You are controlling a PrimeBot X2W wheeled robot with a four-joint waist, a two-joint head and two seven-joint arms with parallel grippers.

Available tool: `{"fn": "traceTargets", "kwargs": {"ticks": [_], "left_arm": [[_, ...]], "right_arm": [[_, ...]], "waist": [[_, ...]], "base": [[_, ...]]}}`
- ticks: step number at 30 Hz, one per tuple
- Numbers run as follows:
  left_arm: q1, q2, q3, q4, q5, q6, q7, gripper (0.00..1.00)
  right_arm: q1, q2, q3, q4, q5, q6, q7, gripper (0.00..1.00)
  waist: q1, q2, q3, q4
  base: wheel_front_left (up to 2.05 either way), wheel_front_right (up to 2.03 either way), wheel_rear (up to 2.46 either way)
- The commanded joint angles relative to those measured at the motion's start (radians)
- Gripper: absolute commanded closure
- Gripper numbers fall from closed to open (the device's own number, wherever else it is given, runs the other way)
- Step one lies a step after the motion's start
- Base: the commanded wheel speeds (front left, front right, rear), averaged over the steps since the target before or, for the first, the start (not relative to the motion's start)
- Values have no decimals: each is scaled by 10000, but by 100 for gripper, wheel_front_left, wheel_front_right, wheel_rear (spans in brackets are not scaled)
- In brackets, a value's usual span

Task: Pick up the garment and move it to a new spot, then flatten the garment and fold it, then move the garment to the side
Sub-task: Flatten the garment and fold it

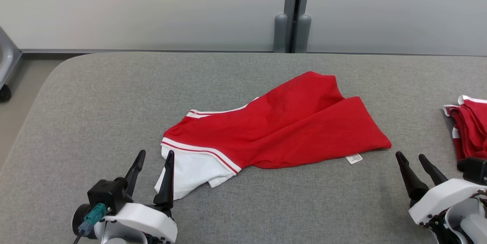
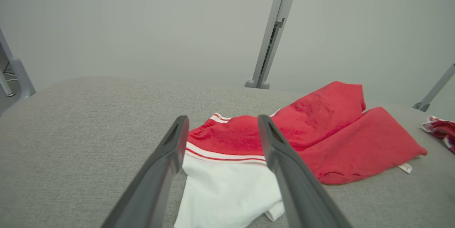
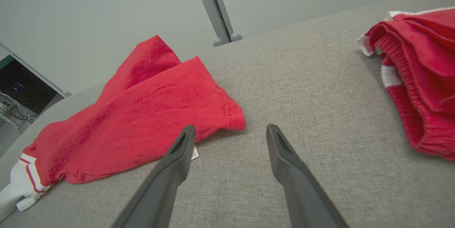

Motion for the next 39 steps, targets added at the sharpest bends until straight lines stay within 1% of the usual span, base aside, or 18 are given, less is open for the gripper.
{"fn": "traceTargets", "kwargs": {"ticks": [1, 8, 17, 20, 21, 22, 23, 24, 25, 28, 31, 34, 39], "left_arm": [[-51, 83, 5, 6, 20, -34, -37, 0], [-293, 68, -75, -12, 48, -64, 52, 0], [-552, 29, -125, 40, 85, -80, 36, 0], [-627, 2, -142, 91, 58, -89, 33, 0], [-634, -6, -138, 104, 54, -79, 28, 0], [-640, -11, -140, 120, 53, -74, 24, 0], [-640, -11, -140, 120, 53, -74, 24, 0], [-636, -15, -138, 133, 50, -67, 19, 0], [-623, -15, -133, 142, 44, -59, 13, 0], [-501, 14, -93, 180, 21, -13, 9, 0], [-367, 37, -68, 168, 7, 21, -2, 0], [-209, 64, -19, 145, -31, 68, 0, 0], [37, 137, 86, 166, -123, 116, -17, 0]], "right_arm": [[-181, 62, 87, 340, -160, 20, 42, 0], [-1217, 403, 432, 1413, 4, 19, 893, 0], [-2385, 491, 724, 3000, 276, 19, 1556, 0], [-2581, 570, 857, 3432, 431, 19, 1999, 0], [-2614, 595, 914, 3471, 482, 19, 2058, 3], [-2630, 610, 956, 3496, 536, 19, 2091, 51], [-2630, 610, 956, 3496, 536, 19, 2091, 51], [-2653, 604, 983, 3456, 577, 19, 2034, 97], [-2665, 594, 993, 3345, 658, 19, 1928, 100], [-2636, 421, 1126, 3034, 744, 19, 1709, 100], [-2525, 306, 1315, 2584, 925, 19, 1755, 100], [-2328, 91, 1426, 1989, 1279, 19, 2068, 100], [-1930, -414, 1521, 687, 2093, 19, 3027, 100]], "waist": [[0, 0, 62, 113], [0, 0, 441, 514], [0, 0, 946, 1148], [0, 0, 981, 1286], [0, 0, 981, 1312], [0, 0, 970, 1333], [0, 0, 970, 1333], [0, 0, 950, 1346], [0, 0, 927, 1348], [0, 0, 794, 1278], [0, 0, 620, 1117], [0, 0, 408, 873], [0, 0, 71, 368]], "base": [[0, 0, 0], [0, 0, 0], [0, 0, 0], [0, 0, 0], [0, 0, 0], [0, 0, 0], [0, 0, 0], [0, 0, 0], [0, 0, 0], [0, 0, 0], [0, 0, 0], [0, 0, 0], [0, 0, 0]]}}
